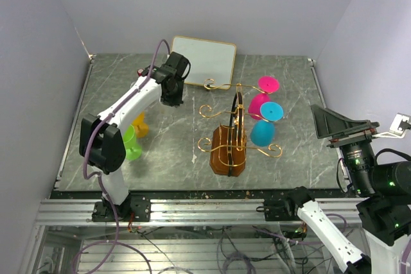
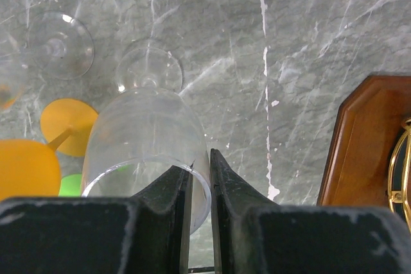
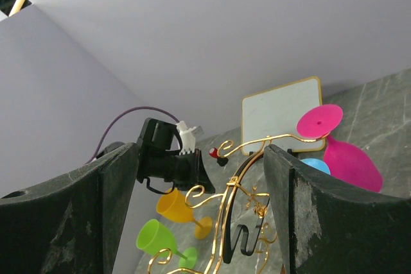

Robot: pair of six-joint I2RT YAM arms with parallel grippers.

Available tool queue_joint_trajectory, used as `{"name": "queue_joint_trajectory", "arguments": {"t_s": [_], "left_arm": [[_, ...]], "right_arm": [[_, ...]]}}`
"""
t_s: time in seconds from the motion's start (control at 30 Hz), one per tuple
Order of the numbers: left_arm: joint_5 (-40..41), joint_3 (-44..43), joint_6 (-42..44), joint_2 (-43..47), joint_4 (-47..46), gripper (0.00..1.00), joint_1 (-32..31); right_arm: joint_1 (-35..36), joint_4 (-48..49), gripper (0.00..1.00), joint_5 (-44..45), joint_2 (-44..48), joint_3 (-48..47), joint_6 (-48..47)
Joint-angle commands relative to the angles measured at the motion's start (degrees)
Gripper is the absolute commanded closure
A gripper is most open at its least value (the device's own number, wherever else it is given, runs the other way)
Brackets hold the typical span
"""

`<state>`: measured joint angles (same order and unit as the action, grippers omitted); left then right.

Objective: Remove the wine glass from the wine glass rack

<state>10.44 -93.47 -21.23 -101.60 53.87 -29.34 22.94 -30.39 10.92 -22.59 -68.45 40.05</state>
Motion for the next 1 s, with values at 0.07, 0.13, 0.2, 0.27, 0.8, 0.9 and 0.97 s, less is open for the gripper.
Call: {"name": "queue_joint_trajectory", "arguments": {"t_s": [0.07,0.13,0.2,0.27,0.8,0.9,0.97], "left_arm": [[-2.4,-4.1,1.4,-1.3,-3.5,0.93,1.7],[-2.4,-4.8,1.8,-2.0,-3.3,0.93,2.0],[-2.6,-5.2,2.0,-2.6,-3.3,0.93,2.5],[-3.1,-5.8,2.1,-3.3,-3.0,0.93,3.1],[-4.0,-5.7,1.8,-4.5,-3.5,0.78,5.0],[-2.0,-6.0,2.0,-3.5,-2.7,0.64,5.1],[-1.3,-6.2,2.0,-2.6,-2.3,0.55,5.2]], "right_arm": [[0.0,-0.8,0.22,0.5,0.7,-0.7,0.5],[0.0,-1.0,0.22,0.6,0.7,-0.7,0.5],[0.0,-1.2,0.22,0.8,0.8,-0.6,0.5],[0.0,-1.2,0.22,0.9,0.9,-0.5,0.6],[0.0,-1.6,0.22,1.6,1.2,-0.1,0.4],[0.0,-1.6,0.22,1.6,1.1,0.0,0.2],[0.0,-1.5,0.22,1.7,1.1,0.1,0.1]]}}
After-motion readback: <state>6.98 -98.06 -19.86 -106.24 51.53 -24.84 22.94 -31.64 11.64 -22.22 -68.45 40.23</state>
